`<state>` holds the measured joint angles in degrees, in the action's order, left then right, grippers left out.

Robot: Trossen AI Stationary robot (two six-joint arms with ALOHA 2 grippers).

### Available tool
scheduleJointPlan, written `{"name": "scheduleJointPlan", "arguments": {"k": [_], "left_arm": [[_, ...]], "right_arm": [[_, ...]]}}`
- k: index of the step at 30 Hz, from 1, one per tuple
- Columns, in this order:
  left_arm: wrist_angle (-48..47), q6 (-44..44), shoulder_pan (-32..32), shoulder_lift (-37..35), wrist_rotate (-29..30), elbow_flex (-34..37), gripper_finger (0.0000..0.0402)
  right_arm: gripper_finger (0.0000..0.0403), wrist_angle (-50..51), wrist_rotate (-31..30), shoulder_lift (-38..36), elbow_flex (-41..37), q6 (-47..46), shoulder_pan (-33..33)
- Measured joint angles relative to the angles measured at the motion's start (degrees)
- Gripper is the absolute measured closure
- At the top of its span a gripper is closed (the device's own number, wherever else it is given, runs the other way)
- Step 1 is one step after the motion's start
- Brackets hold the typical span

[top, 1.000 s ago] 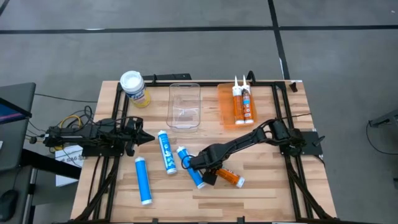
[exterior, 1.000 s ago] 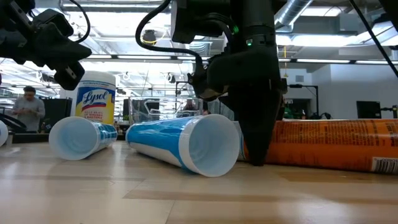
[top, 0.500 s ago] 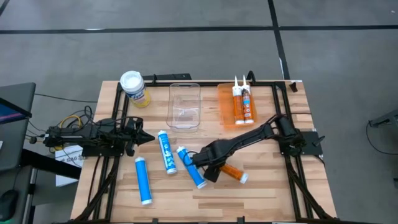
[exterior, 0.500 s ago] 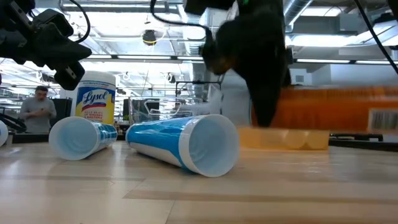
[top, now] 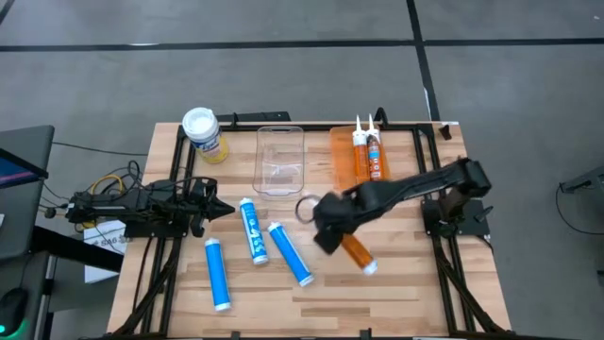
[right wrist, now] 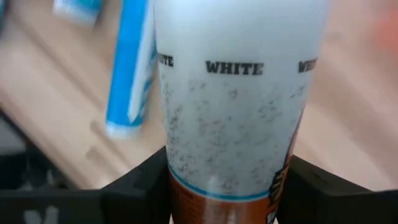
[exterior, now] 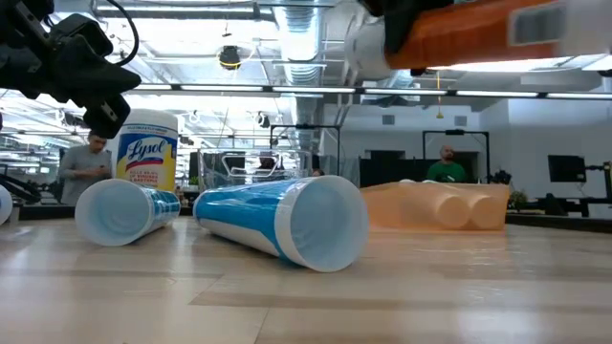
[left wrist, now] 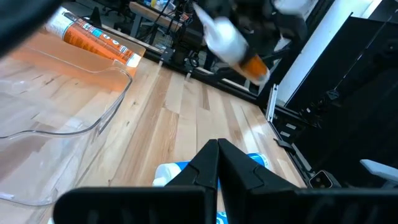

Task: Pick & place silicon tubes, Sealant and Lysol wipes
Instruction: Put the orange sealant into the orange bin

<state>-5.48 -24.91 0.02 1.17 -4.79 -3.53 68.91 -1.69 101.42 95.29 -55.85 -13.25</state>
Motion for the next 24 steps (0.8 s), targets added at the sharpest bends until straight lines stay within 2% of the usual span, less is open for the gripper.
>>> {"name": "scheduleJointPlan", "arguments": {"k": [4,11,19,24], "left_arm": [[0.0,0.0,0.01,-0.01,0.01,0.0,0.0402],[0.02,-0.02,-0.01,0.0,0.01,0.0,0.0402],[0.0,-0.02,0.01,0.0,0.01,0.0,0.0402],[0.02,-0.02,0.0,-0.01,0.01,0.0,0.0402]], "right_arm": [[0.0211,2.9,-5.22,-4.64,0.0,-2.73,3.28],[0.0212,2.59,-8.4,-9.99,0.02,-1.37,10.46],[0.0212,0.2,-14.16,-9.97,0.11,3.56,19.43],[0.0213,-5.14,-14.98,-7.09,0.11,9.36,25.91]]}}
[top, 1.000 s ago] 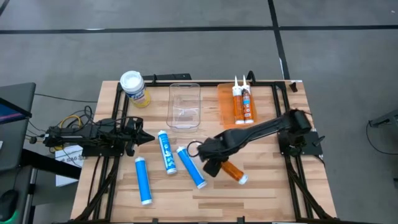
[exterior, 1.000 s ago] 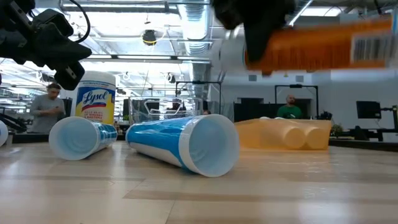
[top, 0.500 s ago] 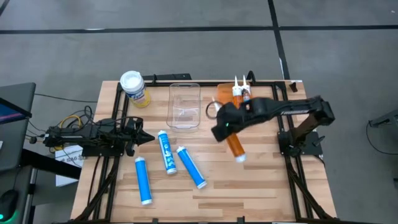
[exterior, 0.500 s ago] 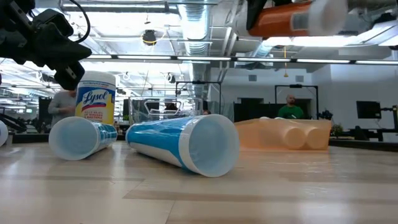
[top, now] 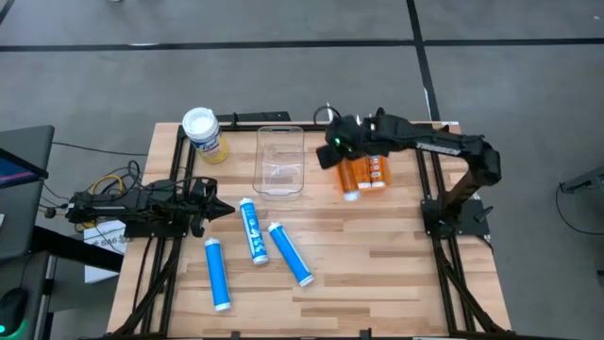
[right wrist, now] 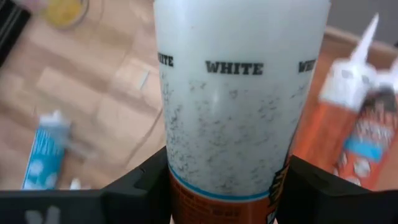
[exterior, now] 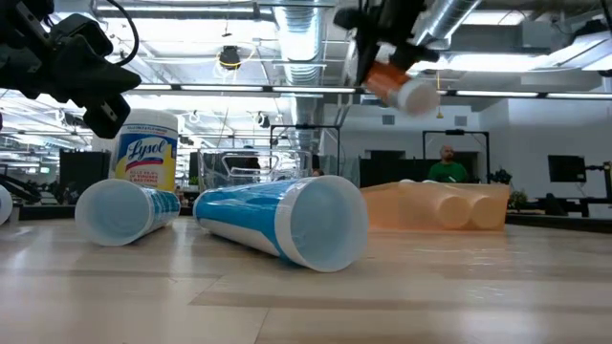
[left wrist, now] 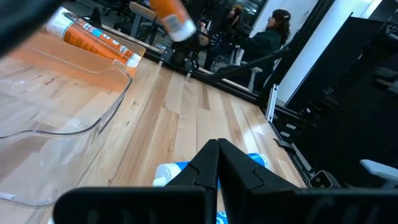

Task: Pick & place silicon tubes, Sealant and Lysol wipes
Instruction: Put the orange sealant into the orange bin

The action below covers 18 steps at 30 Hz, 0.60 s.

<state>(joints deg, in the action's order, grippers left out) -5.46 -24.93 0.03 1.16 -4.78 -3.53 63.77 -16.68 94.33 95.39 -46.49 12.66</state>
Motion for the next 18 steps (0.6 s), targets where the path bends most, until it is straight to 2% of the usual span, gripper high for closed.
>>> {"name": "scheduleJointPlan", "arguments": {"k": [4,9,18], "left_arm": [[-0.02,-0.02,0.0,-0.01,0.0,0.0,0.0402],[-0.02,-0.02,0.01,0.0,0.0,0.0,0.0402],[-0.02,-0.17,-0.02,0.01,0.0,0.0,0.0402]], "right_arm": [[0.0213,-3.37,-0.01,3.49,0.0,3.44,4.58],[0.0213,-3.02,-0.14,8.13,0.0,5.93,8.82],[0.0213,-2.73,-2.16,14.88,-0.02,4.82,11.2]]}}
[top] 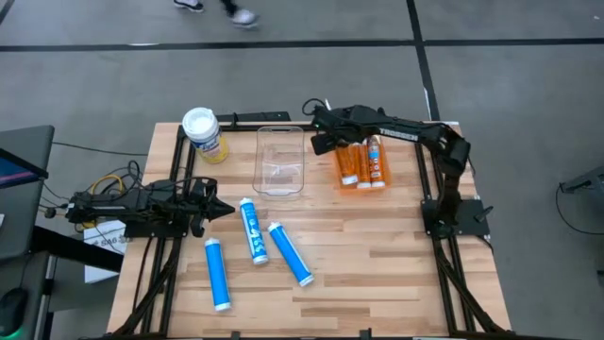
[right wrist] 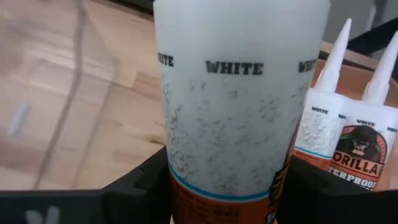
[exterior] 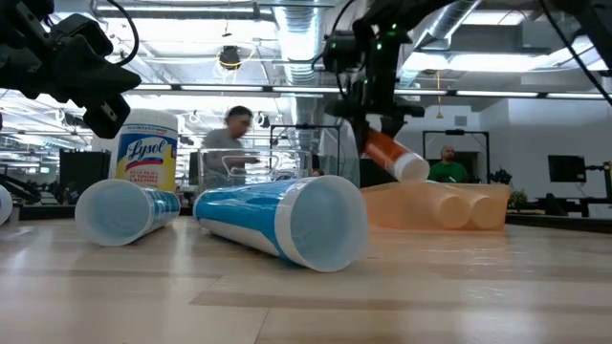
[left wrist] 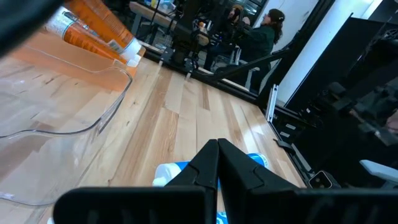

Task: Pick & place silicon tubes, Sealant and Lysol wipes
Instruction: Put the orange sealant into the orange bin

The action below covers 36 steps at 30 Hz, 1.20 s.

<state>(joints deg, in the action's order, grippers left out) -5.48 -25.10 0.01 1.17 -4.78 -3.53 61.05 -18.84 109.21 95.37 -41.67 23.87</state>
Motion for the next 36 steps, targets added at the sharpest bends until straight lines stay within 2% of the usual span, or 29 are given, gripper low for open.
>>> {"name": "scheduleJointPlan", "arguments": {"k": [13,26,36], "left_arm": [[0.0,0.0,0.0,0.0,0.0,0.0,0.0402],[-0.01,0.0,0.0,0.0,0.0,0.0,0.0402],[-0.01,0.0,0.01,0.0,0.0,0.0,0.0402]], "right_arm": [[0.0214,-0.07,-3.92,6.45,0.02,-5.01,0.18],[0.0199,1.91,-3.95,10.06,0.08,-8.93,-0.33],[0.016,2.83,-3.64,10.05,0.04,-9.15,-0.6]]}}
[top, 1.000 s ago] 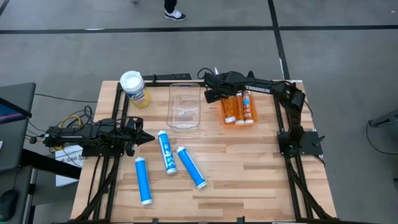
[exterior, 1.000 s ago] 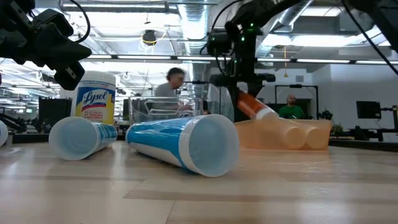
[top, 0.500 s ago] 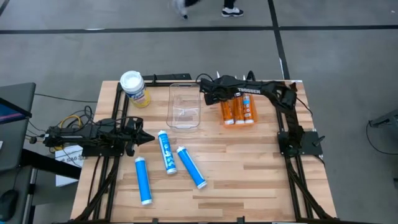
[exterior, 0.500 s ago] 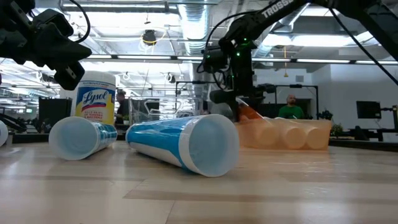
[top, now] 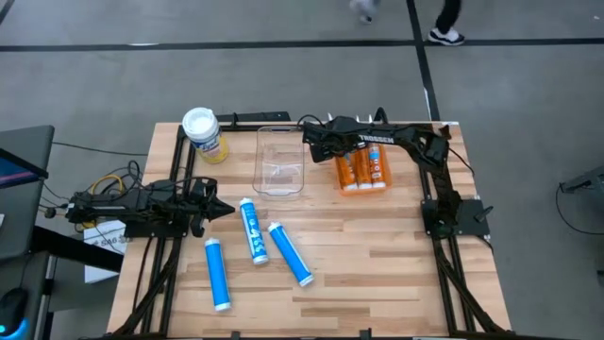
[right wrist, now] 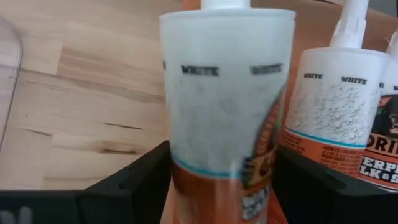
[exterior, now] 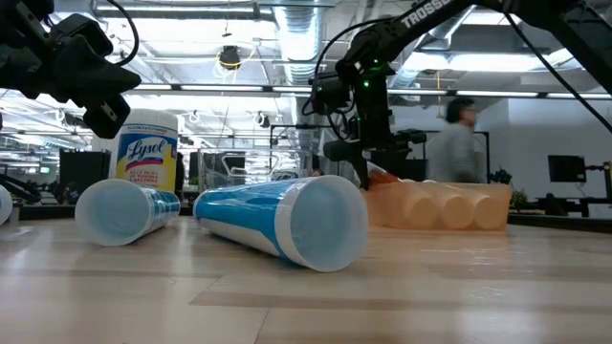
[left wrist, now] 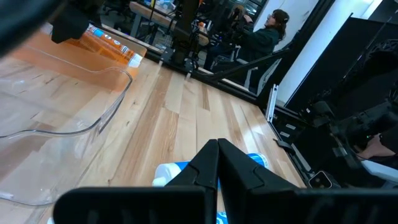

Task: Pick & place silicon tubes, Sealant and Lysol wipes
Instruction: Put the orange sealant into the orange bin, then put the left blue sealant into the transparent bin

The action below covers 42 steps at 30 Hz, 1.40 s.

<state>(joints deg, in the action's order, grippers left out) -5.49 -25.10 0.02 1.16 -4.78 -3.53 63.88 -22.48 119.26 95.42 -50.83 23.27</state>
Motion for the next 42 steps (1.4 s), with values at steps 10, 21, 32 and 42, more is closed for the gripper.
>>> {"name": "scheduleJointPlan", "arguments": {"k": [10,21,32,42], "left_arm": [[-0.01,0.0,0.0,-0.01,0.0,0.0,0.0402],[-0.01,0.0,0.0,-0.01,0.0,0.0,0.0402],[-0.01,-0.18,-0.01,-0.02,0.0,0.0,0.0402],[0.01,-11.96,-0.01,0.0,-0.04,0.0,0.0402]], "right_arm": [[0.0152,0.57,-0.09,-0.07,-0.02,0.2,0.11],[0.0153,6.67,-0.03,-0.11,1.73,0.25,0.12],[0.0153,25.95,-11.93,-0.17,18.8,-3.05,-2.34],[0.0153,25.82,-18.3,-11.96,26.34,-2.25,-4.51]]}}
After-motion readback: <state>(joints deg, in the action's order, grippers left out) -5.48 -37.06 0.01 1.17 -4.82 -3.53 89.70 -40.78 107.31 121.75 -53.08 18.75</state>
